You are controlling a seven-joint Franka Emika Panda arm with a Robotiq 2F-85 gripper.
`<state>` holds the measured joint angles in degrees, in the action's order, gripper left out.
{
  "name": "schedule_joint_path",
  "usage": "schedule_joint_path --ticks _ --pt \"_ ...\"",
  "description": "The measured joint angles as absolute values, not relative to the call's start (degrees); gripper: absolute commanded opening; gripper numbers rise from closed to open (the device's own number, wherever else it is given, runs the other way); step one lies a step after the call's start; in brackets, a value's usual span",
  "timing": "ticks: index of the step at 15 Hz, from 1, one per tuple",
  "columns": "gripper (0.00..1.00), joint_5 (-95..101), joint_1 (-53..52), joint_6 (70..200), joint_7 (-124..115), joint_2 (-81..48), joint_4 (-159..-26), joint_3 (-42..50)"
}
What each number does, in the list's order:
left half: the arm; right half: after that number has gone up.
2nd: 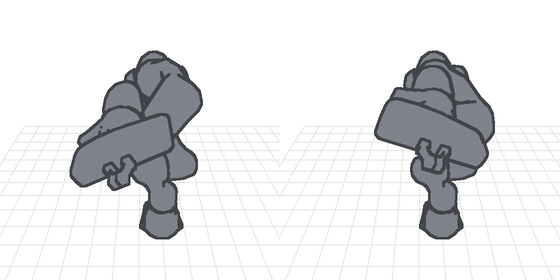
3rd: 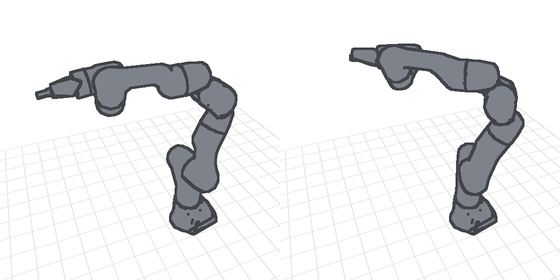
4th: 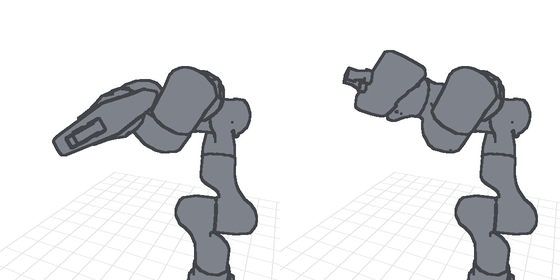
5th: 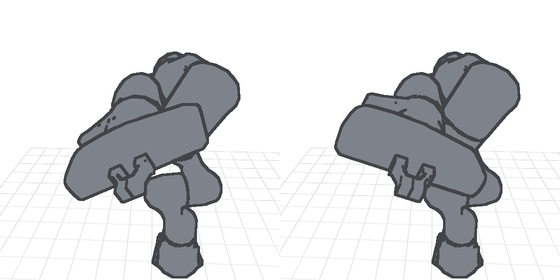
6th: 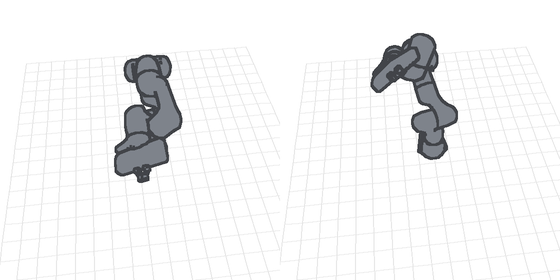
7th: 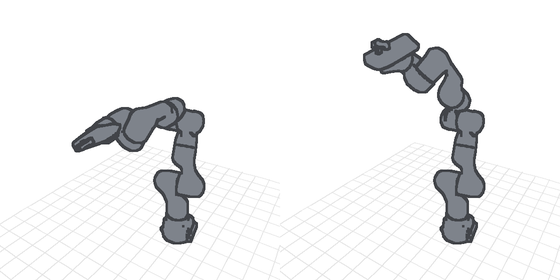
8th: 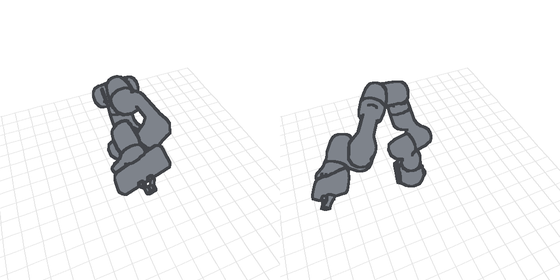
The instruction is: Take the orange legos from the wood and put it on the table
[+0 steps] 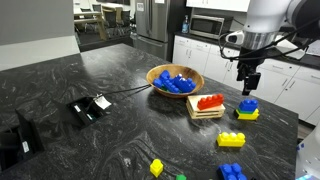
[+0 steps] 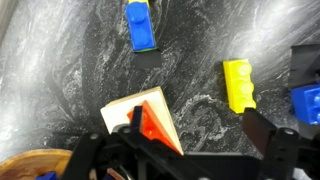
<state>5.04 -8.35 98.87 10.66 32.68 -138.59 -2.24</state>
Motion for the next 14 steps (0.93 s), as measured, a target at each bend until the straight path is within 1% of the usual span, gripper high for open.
schedule_joint_path --ticks 4,14 --pt "1.00 7.3 -8.3 103.2 11.3 30.2 -140.6 -1.9" --pt "1.00 7.3 -8.3 104.0 11.4 29.4 -140.6 -1.8"
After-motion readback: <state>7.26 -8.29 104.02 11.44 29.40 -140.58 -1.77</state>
